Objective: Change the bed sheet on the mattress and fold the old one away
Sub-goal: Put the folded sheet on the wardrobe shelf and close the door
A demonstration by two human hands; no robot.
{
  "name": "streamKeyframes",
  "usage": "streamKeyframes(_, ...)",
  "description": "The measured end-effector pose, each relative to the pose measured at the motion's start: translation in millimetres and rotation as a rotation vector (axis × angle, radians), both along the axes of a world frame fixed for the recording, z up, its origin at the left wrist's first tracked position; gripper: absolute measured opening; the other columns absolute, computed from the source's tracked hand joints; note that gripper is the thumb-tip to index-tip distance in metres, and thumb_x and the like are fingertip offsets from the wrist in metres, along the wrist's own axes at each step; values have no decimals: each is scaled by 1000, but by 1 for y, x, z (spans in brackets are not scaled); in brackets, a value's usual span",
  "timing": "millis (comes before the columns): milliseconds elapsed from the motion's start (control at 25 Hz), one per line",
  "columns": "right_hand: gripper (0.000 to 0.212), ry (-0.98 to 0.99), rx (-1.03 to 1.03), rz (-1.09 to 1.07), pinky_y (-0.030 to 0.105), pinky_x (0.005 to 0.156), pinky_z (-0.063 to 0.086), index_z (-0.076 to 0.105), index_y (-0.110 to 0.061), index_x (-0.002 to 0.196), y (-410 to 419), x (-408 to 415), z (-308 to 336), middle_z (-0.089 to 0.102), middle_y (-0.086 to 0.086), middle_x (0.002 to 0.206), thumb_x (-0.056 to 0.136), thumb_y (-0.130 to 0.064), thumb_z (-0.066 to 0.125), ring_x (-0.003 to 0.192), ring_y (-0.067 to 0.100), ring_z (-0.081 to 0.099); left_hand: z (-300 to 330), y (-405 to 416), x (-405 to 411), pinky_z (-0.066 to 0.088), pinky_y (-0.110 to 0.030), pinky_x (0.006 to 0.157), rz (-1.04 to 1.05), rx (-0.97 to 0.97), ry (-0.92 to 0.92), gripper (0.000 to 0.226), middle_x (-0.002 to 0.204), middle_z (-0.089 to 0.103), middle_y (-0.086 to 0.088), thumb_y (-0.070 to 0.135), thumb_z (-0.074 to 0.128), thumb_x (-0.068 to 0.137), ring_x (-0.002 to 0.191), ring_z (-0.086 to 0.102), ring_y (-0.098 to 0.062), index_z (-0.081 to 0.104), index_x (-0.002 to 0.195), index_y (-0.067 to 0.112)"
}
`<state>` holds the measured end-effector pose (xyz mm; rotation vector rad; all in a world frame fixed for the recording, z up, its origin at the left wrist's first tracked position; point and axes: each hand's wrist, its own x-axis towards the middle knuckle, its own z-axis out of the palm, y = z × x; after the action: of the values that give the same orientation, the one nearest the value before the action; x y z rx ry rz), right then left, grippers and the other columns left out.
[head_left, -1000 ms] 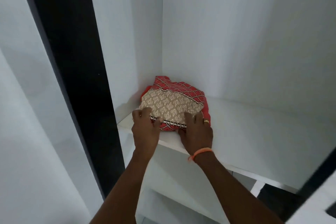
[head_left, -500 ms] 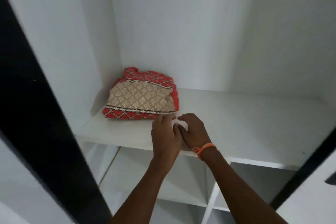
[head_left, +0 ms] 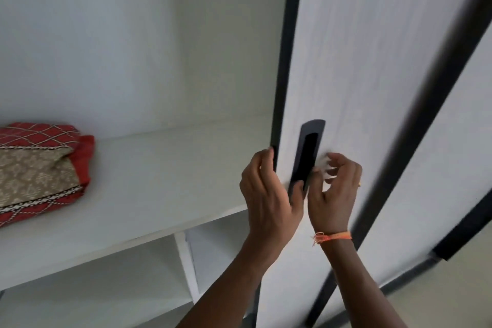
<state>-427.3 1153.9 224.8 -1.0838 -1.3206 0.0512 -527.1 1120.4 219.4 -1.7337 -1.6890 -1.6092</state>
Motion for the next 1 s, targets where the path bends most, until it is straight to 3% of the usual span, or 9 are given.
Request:
streamKeyframes(120, 47, -108, -40, -20, 33, 95, 44, 50, -8, 123, 3, 5, -4, 47, 10, 125, 86, -35, 61, 113, 23, 46, -1, 21, 10, 41, -41, 100, 135, 87, -3, 78, 137, 42, -17, 39, 73, 84, 123, 48, -32, 34, 141, 3)
streamKeyframes(200, 54, -133, -30, -23, 30, 102, 38, 48, -8, 129, 4, 2, -3, 42, 14, 135, 85, -36, 63, 124, 24, 41, -1, 27, 7, 39, -42, 99, 199, 129, 58, 78, 139, 40, -16, 47, 69, 85, 124, 46, -31, 34, 141, 4)
streamKeyframes(400, 57, -56, 28, 16, 46, 114, 30, 39, -12, 140, 15, -12, -10, 23, 14, 154, 87, -17, 61, 143, 28, 25, 11, 25, -4, 38, -47, 96, 205, 160, 235, 81, 148, 34, -13, 46, 66, 86, 132, 43, -27, 30, 146, 4)
streamKeyframes(760, 46, -88, 144, -98, 42, 100, 33, 48, -18, 131, -4, -50, -5, 43, 22, 139, 87, -28, 60, 124, 33, 44, 18, -4, -36, 41, -51, 96, 240, 172, 234, 84, 146, 36, -15, 47, 69, 86, 130, 44, -27, 31, 145, 1)
streamKeyframes(920, 44, -181, 227, -73, 52, 90, 37, 52, -20, 127, -19, -79, -12, 45, 20, 131, 86, -34, 59, 113, 33, 45, 12, -35, -75, 39, -43, 101, 264, 178, 231, 94, 145, 33, -15, 41, 78, 79, 130, 39, -27, 27, 147, 1)
streamKeyframes(1000, 40, -217, 309, 5, 53, 84, 40, 54, -21, 123, -23, -87, -11, 44, 15, 123, 86, -35, 60, 105, 31, 47, 4, -53, -94, 43, -36, 99, 264, 189, 142, 96, 139, 31, -13, 31, 82, 74, 124, 38, -28, 26, 148, 6)
